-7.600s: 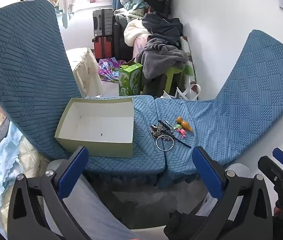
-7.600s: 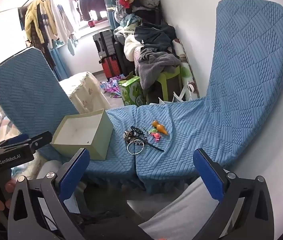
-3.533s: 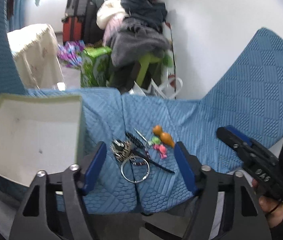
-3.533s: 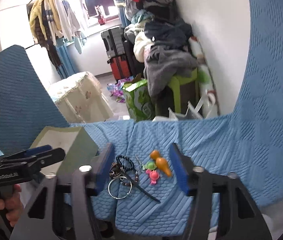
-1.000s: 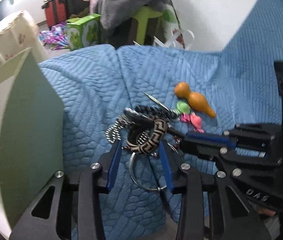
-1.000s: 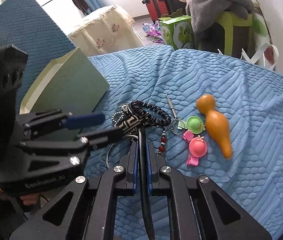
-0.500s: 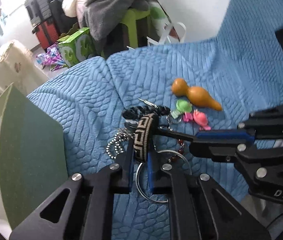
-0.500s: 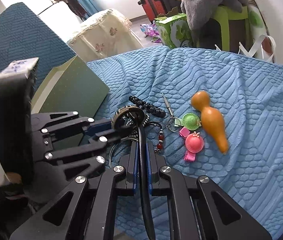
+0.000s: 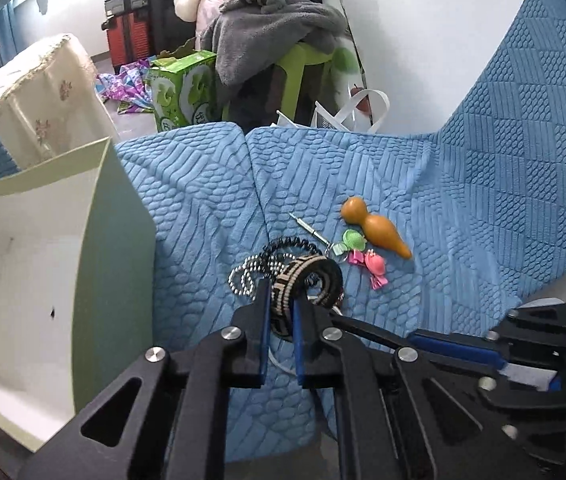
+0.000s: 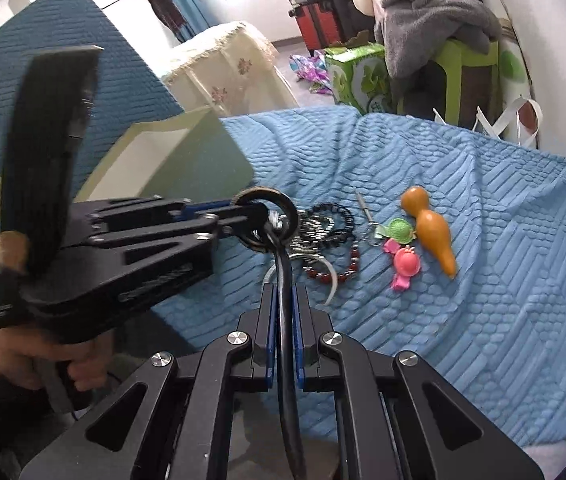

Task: Organize jewelry
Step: 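Lift the bracelet and hair clip and carry both toward the white box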

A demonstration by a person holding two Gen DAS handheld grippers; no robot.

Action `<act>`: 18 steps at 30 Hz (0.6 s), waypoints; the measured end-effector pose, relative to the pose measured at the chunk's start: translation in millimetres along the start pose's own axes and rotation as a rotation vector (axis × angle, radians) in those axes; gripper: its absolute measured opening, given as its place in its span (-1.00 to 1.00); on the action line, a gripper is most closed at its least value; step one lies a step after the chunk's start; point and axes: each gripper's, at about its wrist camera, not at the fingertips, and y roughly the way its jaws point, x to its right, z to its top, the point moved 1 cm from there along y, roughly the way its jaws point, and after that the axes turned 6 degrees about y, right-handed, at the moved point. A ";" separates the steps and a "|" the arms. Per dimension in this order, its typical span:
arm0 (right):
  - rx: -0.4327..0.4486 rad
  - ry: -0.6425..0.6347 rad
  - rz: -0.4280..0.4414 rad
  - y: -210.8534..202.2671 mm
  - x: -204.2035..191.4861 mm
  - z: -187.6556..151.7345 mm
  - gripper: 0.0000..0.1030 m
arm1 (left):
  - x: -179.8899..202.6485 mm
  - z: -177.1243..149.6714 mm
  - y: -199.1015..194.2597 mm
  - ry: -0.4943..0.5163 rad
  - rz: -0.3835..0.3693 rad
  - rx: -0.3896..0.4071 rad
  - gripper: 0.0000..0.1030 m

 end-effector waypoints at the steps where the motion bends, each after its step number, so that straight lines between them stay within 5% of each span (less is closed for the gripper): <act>1: 0.007 0.001 0.000 -4.9 -4.2 -1.7 -0.89 | -1.1 -2.0 -2.1 -0.010 -0.008 0.000 -0.83; 18: 0.090 0.051 0.031 -53.6 -34.3 2.8 -0.88 | -18.6 -22.5 -51.1 -0.103 -0.163 0.045 -0.83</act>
